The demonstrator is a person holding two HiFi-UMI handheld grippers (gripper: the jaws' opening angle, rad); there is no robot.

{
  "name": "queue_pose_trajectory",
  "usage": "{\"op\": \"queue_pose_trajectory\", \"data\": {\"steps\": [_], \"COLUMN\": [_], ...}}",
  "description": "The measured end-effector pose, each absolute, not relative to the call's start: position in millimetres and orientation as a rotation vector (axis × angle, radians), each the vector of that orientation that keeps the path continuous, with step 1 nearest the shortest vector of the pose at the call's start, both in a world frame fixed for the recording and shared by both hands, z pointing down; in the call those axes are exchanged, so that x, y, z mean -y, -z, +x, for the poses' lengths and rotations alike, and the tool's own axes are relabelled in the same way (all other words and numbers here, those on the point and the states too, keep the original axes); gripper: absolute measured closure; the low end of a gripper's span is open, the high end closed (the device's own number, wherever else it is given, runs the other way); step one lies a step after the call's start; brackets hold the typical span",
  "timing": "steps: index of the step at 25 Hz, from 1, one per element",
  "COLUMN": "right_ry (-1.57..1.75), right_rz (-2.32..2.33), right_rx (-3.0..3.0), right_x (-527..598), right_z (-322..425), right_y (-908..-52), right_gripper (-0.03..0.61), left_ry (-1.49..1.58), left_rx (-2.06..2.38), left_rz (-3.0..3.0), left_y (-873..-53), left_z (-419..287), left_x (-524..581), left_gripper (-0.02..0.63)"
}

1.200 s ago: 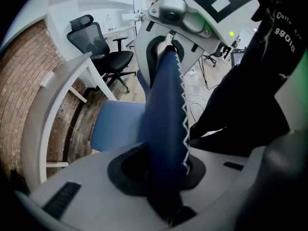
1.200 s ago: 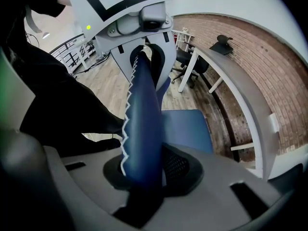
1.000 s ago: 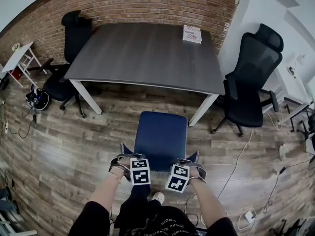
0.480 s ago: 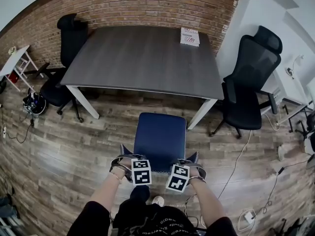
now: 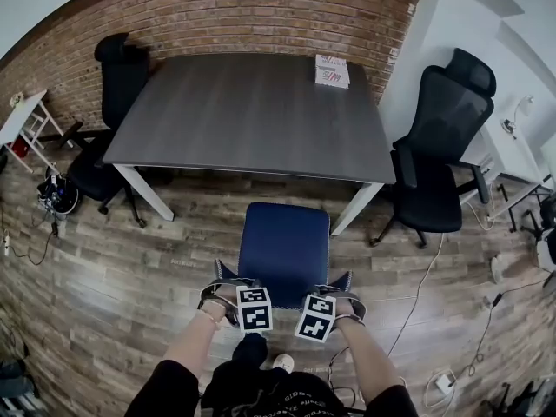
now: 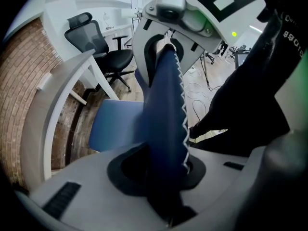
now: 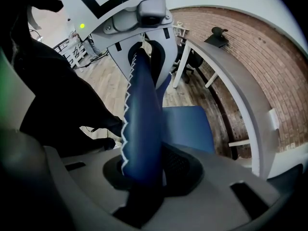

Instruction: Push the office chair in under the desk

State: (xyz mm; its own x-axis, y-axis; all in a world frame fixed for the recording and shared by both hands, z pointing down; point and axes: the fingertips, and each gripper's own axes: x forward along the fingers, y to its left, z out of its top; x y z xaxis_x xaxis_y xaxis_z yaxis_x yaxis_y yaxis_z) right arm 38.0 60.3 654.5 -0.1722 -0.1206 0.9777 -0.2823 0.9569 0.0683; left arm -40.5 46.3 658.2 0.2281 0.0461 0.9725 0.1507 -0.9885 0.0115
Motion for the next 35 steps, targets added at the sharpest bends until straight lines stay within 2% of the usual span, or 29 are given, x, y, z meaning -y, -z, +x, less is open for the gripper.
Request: {"op": "queue_pose_trajectory", "data": {"steps": [35], "right_ry": [-0.201], "right_rz": [0.332], "right_rx": [1.707], "right_x": [8], "right_z": [35], "right_y": [-650], "right_gripper": [0.492], "left_ry": [1.892], "left_rx": [0.367], "left_rz": [-2.368], "left_y": [-655], "left_z": [-43], "left_x": [22], "left_gripper": [0.525]}}
